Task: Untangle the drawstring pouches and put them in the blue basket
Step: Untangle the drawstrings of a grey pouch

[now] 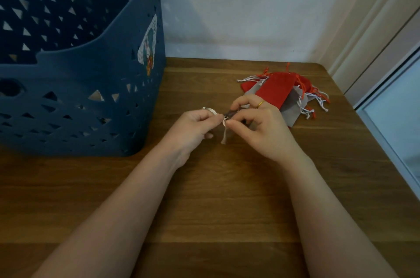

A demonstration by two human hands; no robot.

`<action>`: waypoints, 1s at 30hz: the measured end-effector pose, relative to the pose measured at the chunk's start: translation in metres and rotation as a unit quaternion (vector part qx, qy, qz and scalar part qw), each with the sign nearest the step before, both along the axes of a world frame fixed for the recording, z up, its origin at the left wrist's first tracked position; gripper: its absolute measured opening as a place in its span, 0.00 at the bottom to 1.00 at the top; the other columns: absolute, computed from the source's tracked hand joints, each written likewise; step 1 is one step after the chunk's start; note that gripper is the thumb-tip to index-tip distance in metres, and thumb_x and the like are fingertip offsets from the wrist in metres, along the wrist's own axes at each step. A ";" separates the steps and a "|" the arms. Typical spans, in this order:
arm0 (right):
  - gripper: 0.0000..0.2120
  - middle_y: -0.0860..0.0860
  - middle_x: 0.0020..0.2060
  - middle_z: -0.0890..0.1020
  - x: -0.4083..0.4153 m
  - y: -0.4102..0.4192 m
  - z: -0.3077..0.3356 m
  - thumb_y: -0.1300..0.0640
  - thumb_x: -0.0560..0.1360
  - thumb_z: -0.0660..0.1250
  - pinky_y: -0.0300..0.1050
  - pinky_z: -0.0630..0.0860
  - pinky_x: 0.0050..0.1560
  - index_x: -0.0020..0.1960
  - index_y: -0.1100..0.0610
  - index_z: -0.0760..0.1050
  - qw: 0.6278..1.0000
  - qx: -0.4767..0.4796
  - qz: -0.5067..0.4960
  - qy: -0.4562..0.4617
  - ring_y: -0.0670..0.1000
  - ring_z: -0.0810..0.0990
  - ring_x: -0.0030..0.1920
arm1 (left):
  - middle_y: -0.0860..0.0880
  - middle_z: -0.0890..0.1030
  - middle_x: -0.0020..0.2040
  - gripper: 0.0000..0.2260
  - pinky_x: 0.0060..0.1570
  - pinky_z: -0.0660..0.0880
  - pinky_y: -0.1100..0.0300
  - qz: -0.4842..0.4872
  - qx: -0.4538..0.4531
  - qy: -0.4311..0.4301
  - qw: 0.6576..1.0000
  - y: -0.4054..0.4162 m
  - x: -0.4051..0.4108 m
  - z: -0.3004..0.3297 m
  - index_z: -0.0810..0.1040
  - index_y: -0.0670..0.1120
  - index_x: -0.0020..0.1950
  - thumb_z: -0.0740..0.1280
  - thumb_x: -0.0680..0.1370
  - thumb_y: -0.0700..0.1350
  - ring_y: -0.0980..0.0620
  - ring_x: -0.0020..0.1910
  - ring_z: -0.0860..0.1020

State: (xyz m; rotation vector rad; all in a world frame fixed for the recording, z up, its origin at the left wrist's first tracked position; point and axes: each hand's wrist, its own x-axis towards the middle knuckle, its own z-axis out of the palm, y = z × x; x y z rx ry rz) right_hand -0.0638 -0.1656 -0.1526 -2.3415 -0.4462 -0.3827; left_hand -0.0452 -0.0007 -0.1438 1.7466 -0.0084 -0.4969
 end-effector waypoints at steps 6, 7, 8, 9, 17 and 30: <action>0.09 0.41 0.42 0.78 0.000 0.003 -0.001 0.63 0.73 0.69 0.29 0.72 0.39 0.51 0.53 0.77 0.996 0.058 -0.025 0.057 0.39 0.77 0.39 | 0.53 0.81 0.50 0.07 0.46 0.72 0.62 -0.006 0.008 -0.037 0.999 -0.002 -0.001 0.002 0.82 0.49 0.48 0.65 0.77 0.48 0.55 0.51 0.77; 0.10 0.39 0.42 0.77 0.001 0.002 -0.002 0.62 0.73 0.69 0.30 0.73 0.40 0.52 0.53 0.78 0.997 0.052 -0.027 0.058 0.39 0.77 0.39 | 0.54 0.81 0.49 0.06 0.44 0.71 0.63 -0.009 0.009 -0.042 0.999 -0.001 -0.001 0.002 0.82 0.50 0.48 0.65 0.77 0.47 0.56 0.50 0.77; 0.10 0.39 0.42 0.77 0.001 0.002 -0.002 0.62 0.73 0.69 0.30 0.73 0.41 0.52 0.52 0.79 0.997 0.042 -0.026 0.055 0.39 0.77 0.40 | 0.54 0.81 0.48 0.05 0.43 0.71 0.63 -0.012 0.008 -0.046 0.999 -0.001 -0.001 0.002 0.81 0.50 0.47 0.66 0.77 0.46 0.57 0.48 0.77; 0.10 0.39 0.42 0.77 0.002 0.002 -0.002 0.61 0.73 0.69 0.30 0.74 0.43 0.52 0.52 0.79 0.998 0.033 -0.025 0.052 0.39 0.77 0.41 | 0.55 0.81 0.46 0.04 0.43 0.71 0.64 -0.014 0.008 -0.051 0.999 0.000 -0.001 0.003 0.81 0.51 0.46 0.67 0.76 0.45 0.58 0.46 0.77; 0.09 0.42 0.34 0.80 -0.002 0.007 0.005 0.61 0.72 0.70 0.30 0.72 0.33 0.44 0.47 0.77 0.985 0.120 -0.050 0.118 0.38 0.79 0.33 | 0.55 0.82 0.43 0.04 0.48 0.73 0.61 -0.003 0.042 -0.154 0.987 0.004 0.002 -0.002 0.82 0.52 0.44 0.70 0.74 0.43 0.61 0.44 0.79; 0.06 0.47 0.35 0.80 -0.007 0.015 0.009 0.62 0.76 0.65 0.32 0.73 0.34 0.44 0.54 0.79 0.952 0.239 -0.044 0.185 0.40 0.77 0.32 | 0.48 0.75 0.45 0.04 0.36 0.62 0.72 0.017 0.308 -0.513 0.801 -0.004 0.001 -0.017 0.75 0.45 0.44 0.62 0.73 0.44 0.58 0.42 0.70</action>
